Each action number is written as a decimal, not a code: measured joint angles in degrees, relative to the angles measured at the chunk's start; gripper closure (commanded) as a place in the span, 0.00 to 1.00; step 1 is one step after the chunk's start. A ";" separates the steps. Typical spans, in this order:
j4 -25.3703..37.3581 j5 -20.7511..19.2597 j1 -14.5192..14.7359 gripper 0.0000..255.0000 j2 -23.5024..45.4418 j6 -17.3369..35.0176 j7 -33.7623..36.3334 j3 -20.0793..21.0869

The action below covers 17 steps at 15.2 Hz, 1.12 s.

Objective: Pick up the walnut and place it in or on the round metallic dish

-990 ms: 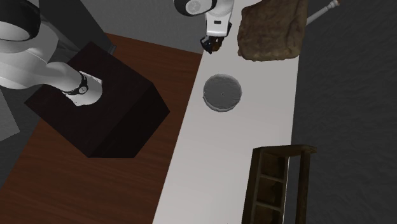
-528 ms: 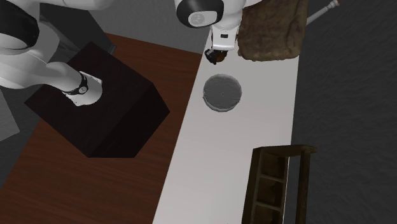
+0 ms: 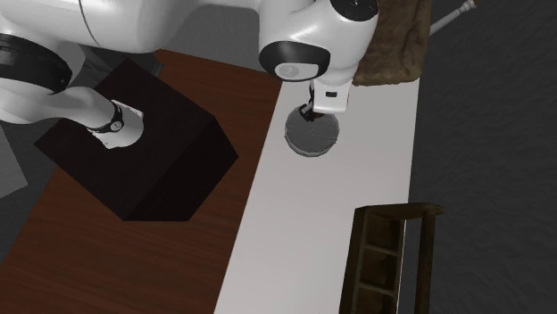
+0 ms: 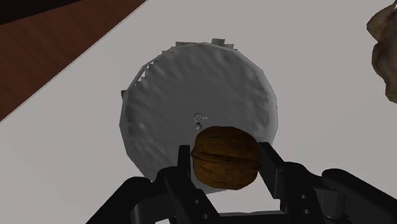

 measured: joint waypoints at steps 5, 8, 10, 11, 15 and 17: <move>-2.05 -0.30 -0.57 1.00 0.85 2.79 -0.47 -0.33; -3.18 -0.64 -0.45 1.00 1.64 4.69 -0.23 -0.52; -3.97 -0.83 -0.54 1.00 2.09 5.88 -0.23 -0.68; -4.46 -0.94 -0.52 1.00 2.31 6.57 -0.14 -0.74; -5.50 -1.25 -0.57 1.00 3.04 8.29 -0.07 -0.98; -5.52 -1.28 -0.52 1.00 3.12 8.40 -0.02 -0.99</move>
